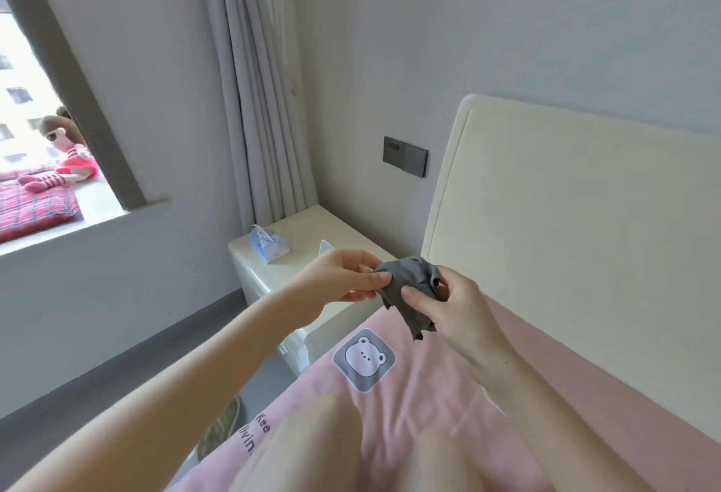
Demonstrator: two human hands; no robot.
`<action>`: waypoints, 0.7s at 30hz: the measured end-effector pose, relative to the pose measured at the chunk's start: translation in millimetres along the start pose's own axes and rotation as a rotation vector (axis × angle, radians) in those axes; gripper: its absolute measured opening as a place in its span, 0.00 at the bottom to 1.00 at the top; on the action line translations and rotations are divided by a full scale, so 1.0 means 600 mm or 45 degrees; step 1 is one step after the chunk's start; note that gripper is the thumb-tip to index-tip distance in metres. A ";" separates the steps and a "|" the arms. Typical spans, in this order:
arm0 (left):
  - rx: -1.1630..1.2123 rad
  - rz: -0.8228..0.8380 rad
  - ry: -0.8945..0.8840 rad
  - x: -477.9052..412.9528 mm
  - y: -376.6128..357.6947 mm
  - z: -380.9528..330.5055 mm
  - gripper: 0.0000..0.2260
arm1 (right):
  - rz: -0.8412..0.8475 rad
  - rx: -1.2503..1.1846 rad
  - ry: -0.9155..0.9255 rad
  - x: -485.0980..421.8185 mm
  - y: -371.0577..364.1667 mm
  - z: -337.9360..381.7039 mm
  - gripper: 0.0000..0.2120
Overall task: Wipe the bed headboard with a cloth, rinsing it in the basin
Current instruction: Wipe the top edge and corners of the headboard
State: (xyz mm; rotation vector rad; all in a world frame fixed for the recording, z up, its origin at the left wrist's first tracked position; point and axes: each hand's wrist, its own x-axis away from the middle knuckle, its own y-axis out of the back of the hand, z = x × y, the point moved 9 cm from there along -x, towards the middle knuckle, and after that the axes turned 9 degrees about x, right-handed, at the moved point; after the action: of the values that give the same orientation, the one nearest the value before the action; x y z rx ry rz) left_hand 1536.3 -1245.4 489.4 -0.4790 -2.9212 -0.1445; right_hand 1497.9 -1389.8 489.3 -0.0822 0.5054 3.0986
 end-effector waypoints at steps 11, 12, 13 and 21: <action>-0.003 -0.223 0.033 0.023 0.109 0.000 0.06 | 0.168 -0.058 0.023 -0.070 -0.100 0.030 0.07; -0.033 -0.231 0.026 0.032 0.120 -0.005 0.07 | 0.176 -0.063 0.050 -0.069 -0.110 0.038 0.07; -0.055 -0.236 0.015 0.041 0.130 -0.011 0.08 | 0.175 -0.072 0.082 -0.066 -0.119 0.047 0.07; -0.148 -0.282 -0.142 0.097 0.323 0.008 0.07 | 0.066 -0.169 0.125 -0.075 -0.319 0.099 0.07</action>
State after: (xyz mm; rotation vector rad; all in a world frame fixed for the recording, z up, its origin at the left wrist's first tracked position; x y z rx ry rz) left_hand 1544.3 -1044.0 508.4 -0.1824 -3.0811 -0.3285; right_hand 1541.6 -1188.9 487.3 -0.2263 0.3071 3.1885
